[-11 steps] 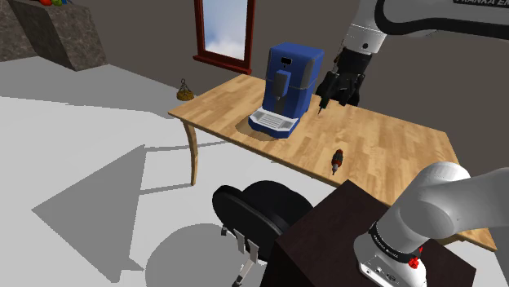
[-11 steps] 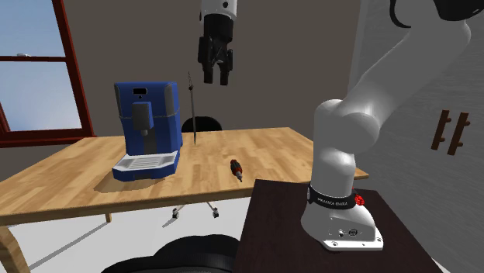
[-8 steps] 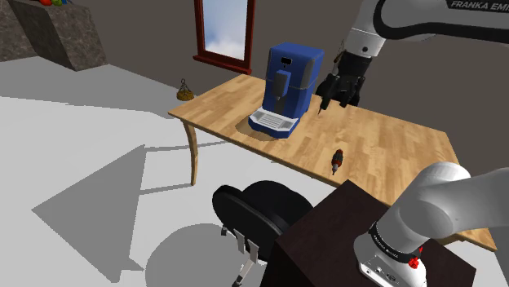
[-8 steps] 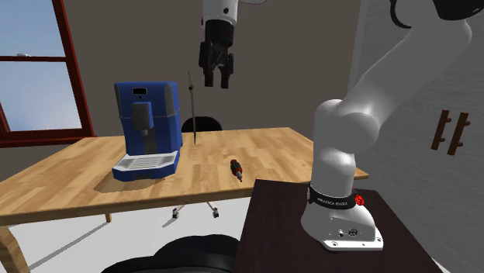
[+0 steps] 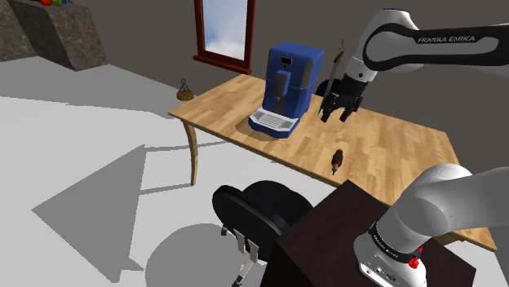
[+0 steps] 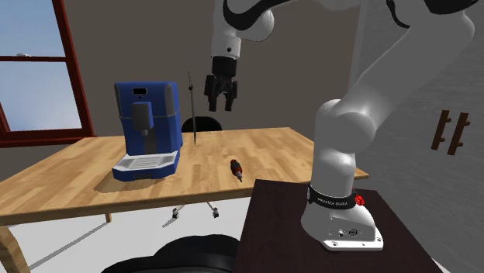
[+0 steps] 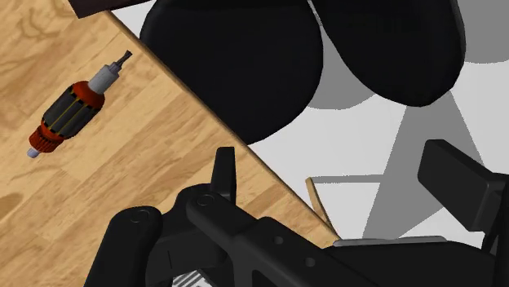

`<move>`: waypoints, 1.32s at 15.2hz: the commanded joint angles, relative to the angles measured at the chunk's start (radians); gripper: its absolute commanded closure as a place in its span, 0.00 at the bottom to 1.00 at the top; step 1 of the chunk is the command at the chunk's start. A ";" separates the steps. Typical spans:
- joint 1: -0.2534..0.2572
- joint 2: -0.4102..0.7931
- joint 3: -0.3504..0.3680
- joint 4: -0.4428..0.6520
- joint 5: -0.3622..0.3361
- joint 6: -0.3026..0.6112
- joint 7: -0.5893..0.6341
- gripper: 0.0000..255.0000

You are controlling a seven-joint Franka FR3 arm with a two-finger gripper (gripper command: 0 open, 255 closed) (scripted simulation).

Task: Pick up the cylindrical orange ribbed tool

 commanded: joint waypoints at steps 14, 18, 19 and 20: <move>-0.085 0.316 -0.300 -0.136 0.041 0.465 -0.216 0.00; -0.051 0.460 -0.405 -0.124 0.152 0.581 -0.338 0.00; -0.037 0.501 -0.432 -0.116 0.196 0.605 -0.379 0.00; -0.022 0.544 -0.460 -0.107 0.248 0.627 -0.425 0.00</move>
